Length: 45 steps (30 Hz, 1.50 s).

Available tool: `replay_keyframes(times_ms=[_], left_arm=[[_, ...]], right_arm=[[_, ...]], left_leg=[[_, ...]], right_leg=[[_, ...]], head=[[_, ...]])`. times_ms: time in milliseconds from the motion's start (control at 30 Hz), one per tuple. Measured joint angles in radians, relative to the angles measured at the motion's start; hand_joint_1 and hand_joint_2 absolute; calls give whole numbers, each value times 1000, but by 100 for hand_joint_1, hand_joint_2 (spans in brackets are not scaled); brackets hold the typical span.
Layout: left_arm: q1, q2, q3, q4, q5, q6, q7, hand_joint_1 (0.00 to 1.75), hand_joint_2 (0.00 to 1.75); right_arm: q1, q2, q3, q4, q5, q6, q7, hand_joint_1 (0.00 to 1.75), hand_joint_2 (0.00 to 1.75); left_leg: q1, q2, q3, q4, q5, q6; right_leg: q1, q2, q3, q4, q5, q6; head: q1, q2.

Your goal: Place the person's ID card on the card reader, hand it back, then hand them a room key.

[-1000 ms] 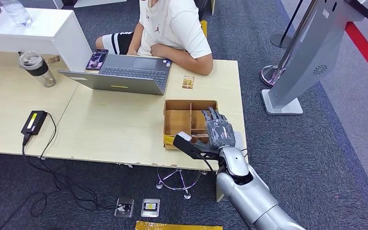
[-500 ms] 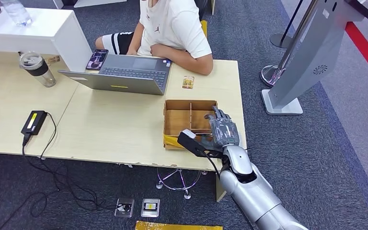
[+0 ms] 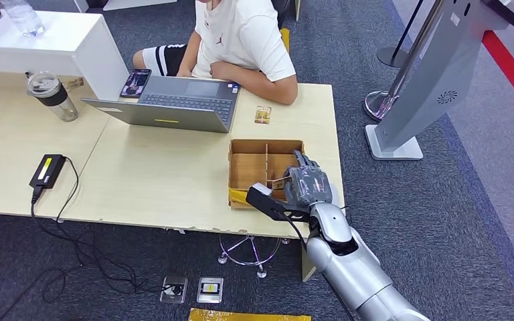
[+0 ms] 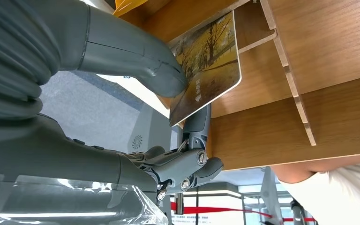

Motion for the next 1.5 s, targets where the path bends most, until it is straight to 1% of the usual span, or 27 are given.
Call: replay_keyframes(times_ms=[300, 500, 767, 933, 1200, 1500], left_arm=[[0, 0, 0, 0, 14, 4, 0, 0, 175], [-1, -1, 0, 0, 29, 12, 2, 0, 175], [-2, -3, -1, 0, 49, 22, 6, 0, 175], [-2, -4, -1, 0, 61, 23, 11, 0, 175], [-2, -6, -22, 0, 60, 9, 9, 0, 175], [-2, -2, -49, 0, 60, -7, -7, 0, 175]], right_arm=[[0, 1, -4, 0, 6, 0, -12, 165, 175], [0, 9, -16, 0, 3, -10, -26, 160, 175], [-5, 14, -25, -11, -16, -14, -40, 171, 175], [-13, 15, -25, -11, -33, -36, -46, 175, 175], [-31, 14, -30, -10, -56, -64, -50, 175, 175], [-46, 4, -68, -41, -122, -121, -78, 175, 175]], left_leg=[[0, 0, 0, 0, 0, 0], [0, 0, 0, 0, 0, 0], [0, 0, 0, 0, 0, 0], [0, 0, 0, 0, 0, 0], [0, 0, 0, 0, 0, 0], [0, 0, 0, 0, 0, 0]], right_leg=[[0, 0, 0, 0, 0, 0], [0, 0, 0, 0, 0, 0], [0, 0, 0, 0, 0, 0], [0, 0, 0, 0, 0, 0], [0, 0, 0, 0, 0, 0], [0, 0, 0, 0, 1, 0]], head=[[0, 0], [0, 0], [0, 0], [0, 0], [0, 0], [0, 0]])
